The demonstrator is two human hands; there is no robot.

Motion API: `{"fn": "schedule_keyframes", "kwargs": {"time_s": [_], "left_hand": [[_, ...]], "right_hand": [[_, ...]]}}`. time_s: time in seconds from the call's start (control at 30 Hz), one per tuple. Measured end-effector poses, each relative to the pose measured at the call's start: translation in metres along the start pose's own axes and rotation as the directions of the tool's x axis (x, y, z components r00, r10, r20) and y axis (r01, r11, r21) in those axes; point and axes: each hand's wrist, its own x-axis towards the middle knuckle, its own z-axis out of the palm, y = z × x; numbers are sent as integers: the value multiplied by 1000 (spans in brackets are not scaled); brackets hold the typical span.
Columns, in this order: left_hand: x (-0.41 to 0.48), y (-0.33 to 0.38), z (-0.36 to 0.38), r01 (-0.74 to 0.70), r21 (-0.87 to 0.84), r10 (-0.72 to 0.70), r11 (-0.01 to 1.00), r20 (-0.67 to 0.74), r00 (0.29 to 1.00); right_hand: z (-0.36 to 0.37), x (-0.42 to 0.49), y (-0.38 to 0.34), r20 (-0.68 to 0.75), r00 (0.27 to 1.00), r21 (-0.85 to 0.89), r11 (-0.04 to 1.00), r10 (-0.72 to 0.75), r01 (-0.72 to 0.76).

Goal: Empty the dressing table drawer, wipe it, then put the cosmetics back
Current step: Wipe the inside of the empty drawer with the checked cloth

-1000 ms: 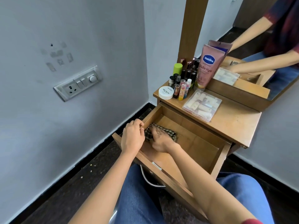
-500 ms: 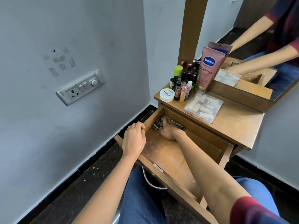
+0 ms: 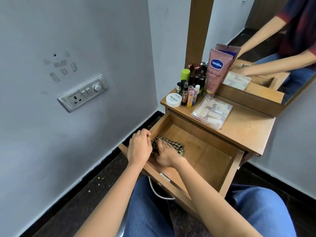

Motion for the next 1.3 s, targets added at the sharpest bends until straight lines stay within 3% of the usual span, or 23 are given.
{"fn": "schedule_keyframes", "kwargs": {"time_s": [0.13, 0.4, 0.6, 0.73, 0.8, 0.87, 1.03, 1.3], "left_hand": [[0, -2, 1, -28, 17, 28, 999, 5, 1000], [1, -5, 4, -42, 45, 43, 998, -7, 999], [2, -5, 3, -39, 29, 40, 999, -22, 999], [7, -7, -3, -28, -75, 29, 997, 8, 1000], [13, -12, -6, -90, -60, 93, 994, 42, 995], [17, -19, -6, -158, 4, 157, 987, 67, 985], [17, -23, -3, -22, -79, 24, 997, 23, 999], [16, -23, -3, 1, -51, 0, 999, 24, 1000]], "right_hand": [[-6, 8, 8, 4, 1000, 1, 1000, 11, -11], [-45, 41, 39, -20, 984, 67, 982, 177, -176], [-50, 42, 38, -18, 982, 122, 975, 187, -183], [-50, 44, 39, -23, 979, 160, 967, 202, -195], [-49, 43, 40, -20, 979, 191, 962, 205, -197], [-47, 42, 41, -27, 983, 197, 965, 183, -174], [-36, 30, 36, -2, 998, 126, 990, 69, -68], [-11, 10, 22, 104, 978, -60, 980, -181, 188]]}}
